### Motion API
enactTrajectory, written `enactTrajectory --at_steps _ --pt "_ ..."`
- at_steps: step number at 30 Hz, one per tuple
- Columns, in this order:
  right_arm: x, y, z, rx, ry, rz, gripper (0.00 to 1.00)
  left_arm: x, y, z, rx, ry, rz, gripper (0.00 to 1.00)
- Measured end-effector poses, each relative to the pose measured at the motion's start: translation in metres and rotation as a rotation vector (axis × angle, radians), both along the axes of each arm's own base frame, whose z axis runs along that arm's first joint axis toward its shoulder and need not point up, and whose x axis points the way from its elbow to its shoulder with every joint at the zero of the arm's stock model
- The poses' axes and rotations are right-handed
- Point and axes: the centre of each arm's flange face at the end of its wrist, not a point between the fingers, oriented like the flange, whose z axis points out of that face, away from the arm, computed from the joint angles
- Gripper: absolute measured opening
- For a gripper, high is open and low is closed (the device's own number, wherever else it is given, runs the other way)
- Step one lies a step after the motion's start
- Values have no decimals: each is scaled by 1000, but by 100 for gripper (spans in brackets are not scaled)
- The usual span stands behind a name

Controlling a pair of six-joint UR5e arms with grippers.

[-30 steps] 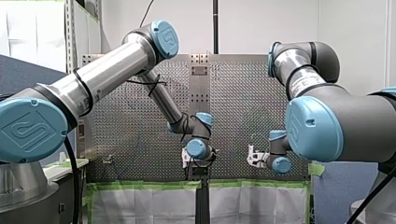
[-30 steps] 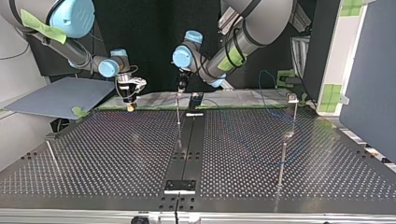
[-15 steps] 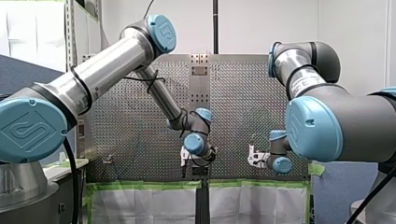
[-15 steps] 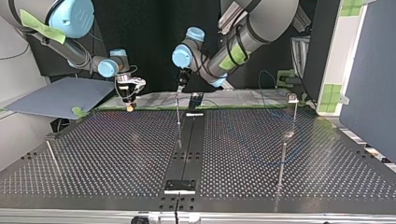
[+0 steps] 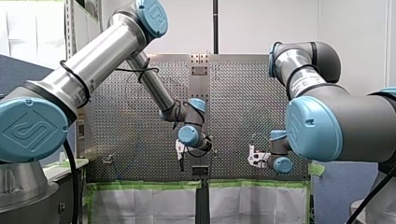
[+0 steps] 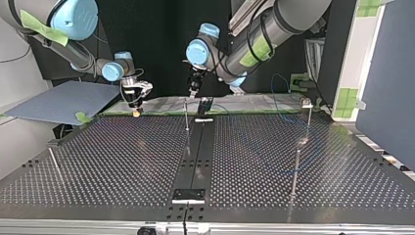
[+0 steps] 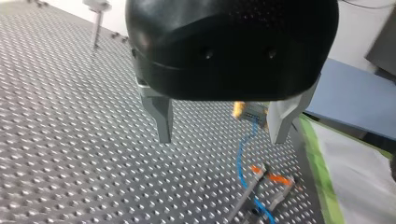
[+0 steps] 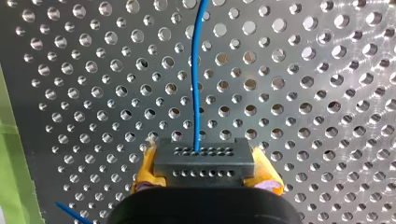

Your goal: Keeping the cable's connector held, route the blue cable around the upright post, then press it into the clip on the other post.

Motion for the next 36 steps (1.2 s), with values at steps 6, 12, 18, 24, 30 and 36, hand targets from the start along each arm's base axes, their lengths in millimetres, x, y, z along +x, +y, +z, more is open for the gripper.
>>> enactTrajectory --at_steps 6,12,18,24,30,36 --pt "0 0 0 0 -1 6 0 -18 10 13 -25 35 9 100" --pt "1 0 0 0 -1 13 0 -36 24 24 -11 67 14 100" --pt "1 0 0 0 -1 14 0 -51 36 37 -8 72 14 100" --pt "1 1 0 0 -1 14 0 -65 48 48 -6 74 15 100" --pt "1 1 0 0 -1 14 0 -78 59 57 -6 74 15 100" --pt "1 1 0 0 -1 14 0 -93 71 67 -7 74 17 100"
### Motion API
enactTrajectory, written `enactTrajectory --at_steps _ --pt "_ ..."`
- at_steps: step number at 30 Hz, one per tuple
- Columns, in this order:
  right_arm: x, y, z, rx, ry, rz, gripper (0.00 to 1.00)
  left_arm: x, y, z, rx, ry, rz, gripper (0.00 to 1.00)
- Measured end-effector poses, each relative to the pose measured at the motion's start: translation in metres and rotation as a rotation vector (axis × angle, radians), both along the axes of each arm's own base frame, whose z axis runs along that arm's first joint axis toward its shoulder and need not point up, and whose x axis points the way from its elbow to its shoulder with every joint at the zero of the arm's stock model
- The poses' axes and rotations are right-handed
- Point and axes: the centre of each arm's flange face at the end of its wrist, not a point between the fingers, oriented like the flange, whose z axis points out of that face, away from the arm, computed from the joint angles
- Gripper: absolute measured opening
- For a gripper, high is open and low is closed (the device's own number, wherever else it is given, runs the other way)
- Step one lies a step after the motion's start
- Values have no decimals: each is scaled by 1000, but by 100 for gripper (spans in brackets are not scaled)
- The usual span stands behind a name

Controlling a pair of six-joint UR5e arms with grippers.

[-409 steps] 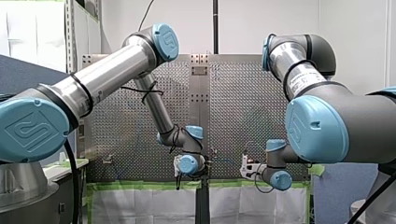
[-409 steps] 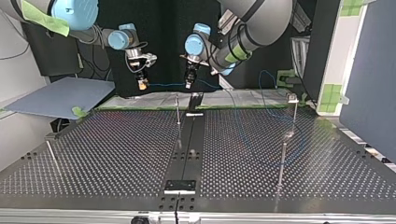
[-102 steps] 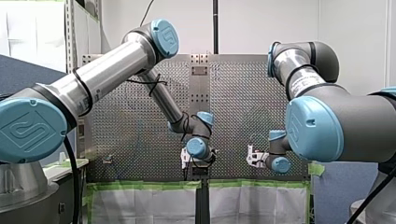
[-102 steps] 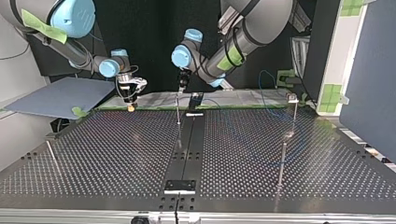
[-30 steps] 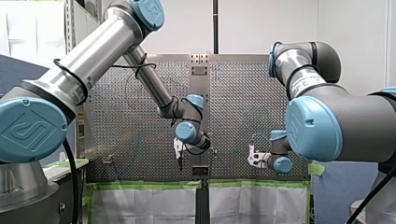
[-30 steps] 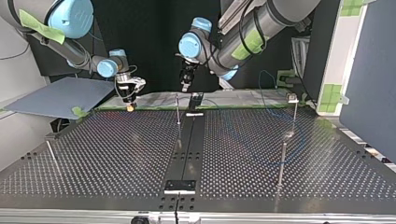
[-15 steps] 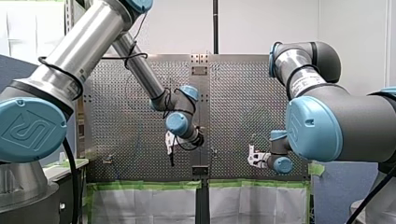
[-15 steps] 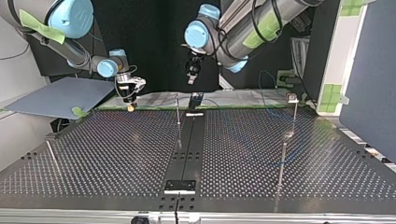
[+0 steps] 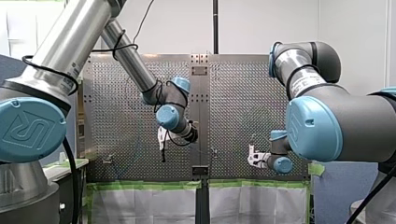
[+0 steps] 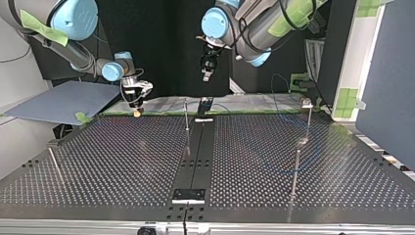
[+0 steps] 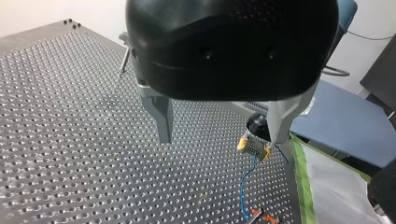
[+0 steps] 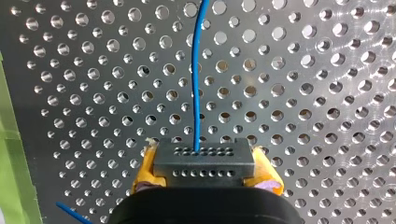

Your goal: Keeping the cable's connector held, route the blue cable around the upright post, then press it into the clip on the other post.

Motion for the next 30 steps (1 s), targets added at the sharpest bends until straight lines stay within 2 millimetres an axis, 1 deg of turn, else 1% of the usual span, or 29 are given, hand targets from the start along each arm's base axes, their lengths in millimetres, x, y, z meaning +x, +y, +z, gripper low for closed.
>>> enactTrajectory --at_steps 19,24,28,30 --pt "1 0 1 -2 1 -1 0 -47 44 23 22 -6 47 100" --pt "-1 0 0 0 11 -12 0 -62 56 28 33 -13 59 100" --pt "-5 1 -1 5 34 -37 0 -69 61 34 24 -31 63 100" --pt "-8 2 2 3 41 -55 0 -72 65 37 11 -43 67 100"
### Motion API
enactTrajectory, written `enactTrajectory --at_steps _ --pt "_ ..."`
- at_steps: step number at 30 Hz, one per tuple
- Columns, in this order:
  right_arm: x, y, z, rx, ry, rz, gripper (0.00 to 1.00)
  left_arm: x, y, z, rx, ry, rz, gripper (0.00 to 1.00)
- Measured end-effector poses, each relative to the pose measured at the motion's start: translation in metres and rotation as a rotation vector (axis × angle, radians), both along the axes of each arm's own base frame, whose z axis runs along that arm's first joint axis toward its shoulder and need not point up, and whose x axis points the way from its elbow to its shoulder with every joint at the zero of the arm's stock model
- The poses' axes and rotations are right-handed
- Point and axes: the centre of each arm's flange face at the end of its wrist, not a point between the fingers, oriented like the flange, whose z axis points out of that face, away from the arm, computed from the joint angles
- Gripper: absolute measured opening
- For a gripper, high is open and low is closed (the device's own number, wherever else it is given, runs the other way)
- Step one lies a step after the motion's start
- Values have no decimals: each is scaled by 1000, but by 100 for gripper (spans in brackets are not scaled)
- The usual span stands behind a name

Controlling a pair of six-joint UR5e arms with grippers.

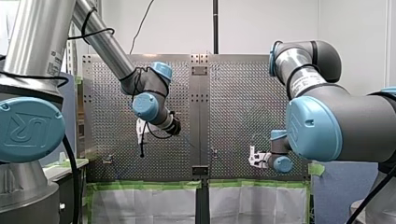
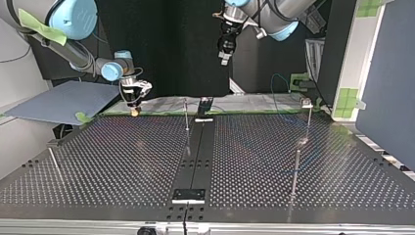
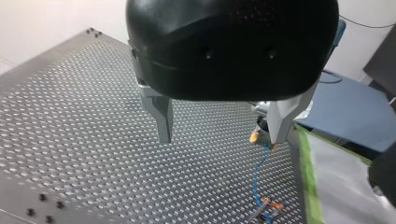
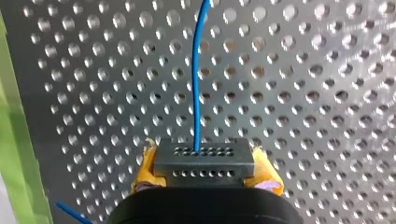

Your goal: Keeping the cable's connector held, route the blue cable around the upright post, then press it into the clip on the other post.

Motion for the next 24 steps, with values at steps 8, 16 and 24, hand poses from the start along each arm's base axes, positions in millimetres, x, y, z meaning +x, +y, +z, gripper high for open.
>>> enactTrajectory --at_steps 8,16,24 --pt "-11 -1 29 -28 3 -41 0 -12 13 9 -44 -49 10 100" --pt "-22 2 56 -53 -8 -80 0 -11 16 30 -100 -133 23 100" --pt "-21 -4 97 -94 -20 -84 0 -7 17 61 -164 -243 44 100"
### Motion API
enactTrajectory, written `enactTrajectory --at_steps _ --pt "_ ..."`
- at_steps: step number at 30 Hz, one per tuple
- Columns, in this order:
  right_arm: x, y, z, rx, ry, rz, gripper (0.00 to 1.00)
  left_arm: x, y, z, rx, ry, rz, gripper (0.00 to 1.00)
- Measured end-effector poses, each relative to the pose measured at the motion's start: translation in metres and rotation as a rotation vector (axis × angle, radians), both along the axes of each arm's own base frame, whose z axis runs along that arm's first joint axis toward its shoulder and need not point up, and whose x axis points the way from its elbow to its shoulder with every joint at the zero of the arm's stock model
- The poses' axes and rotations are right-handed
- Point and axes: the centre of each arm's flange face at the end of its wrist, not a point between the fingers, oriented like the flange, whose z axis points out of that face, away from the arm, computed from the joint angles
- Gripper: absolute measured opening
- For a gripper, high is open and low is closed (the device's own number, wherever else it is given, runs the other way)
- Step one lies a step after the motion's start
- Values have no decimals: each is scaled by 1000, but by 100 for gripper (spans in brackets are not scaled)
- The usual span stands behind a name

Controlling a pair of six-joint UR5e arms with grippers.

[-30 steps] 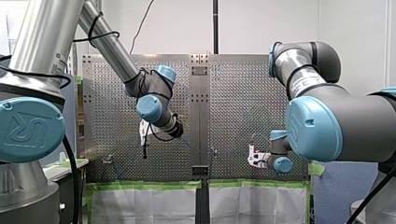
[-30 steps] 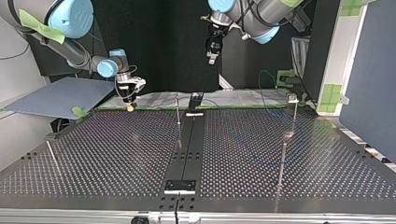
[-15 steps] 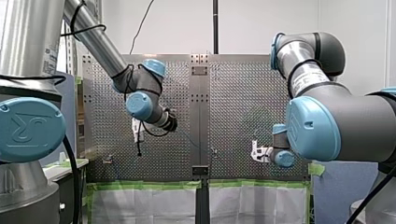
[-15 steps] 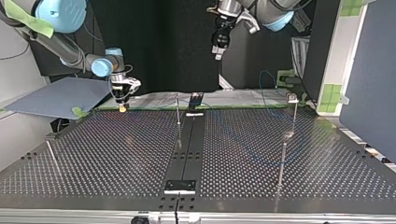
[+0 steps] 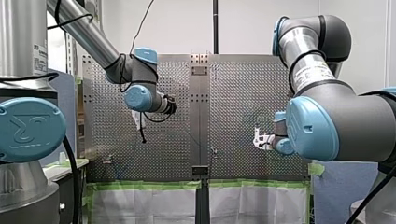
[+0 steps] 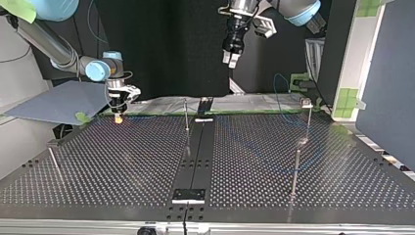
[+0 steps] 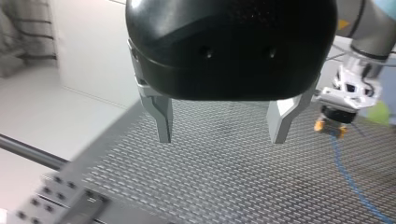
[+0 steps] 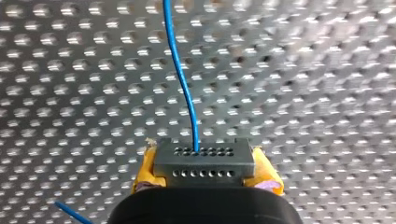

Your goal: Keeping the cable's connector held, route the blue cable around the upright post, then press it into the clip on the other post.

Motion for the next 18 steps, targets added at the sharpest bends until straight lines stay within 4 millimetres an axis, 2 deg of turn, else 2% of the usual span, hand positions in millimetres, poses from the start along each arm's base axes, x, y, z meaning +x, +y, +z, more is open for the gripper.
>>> enactTrajectory --at_steps 7,14,18 --pt "1 -1 33 -35 -10 -12 0 3 5 14 5 -53 37 100" --pt "-3 9 55 -56 -39 -21 0 1 11 5 93 -25 89 100" --pt "-5 9 60 -62 -48 -24 0 4 13 -6 123 -2 122 100"
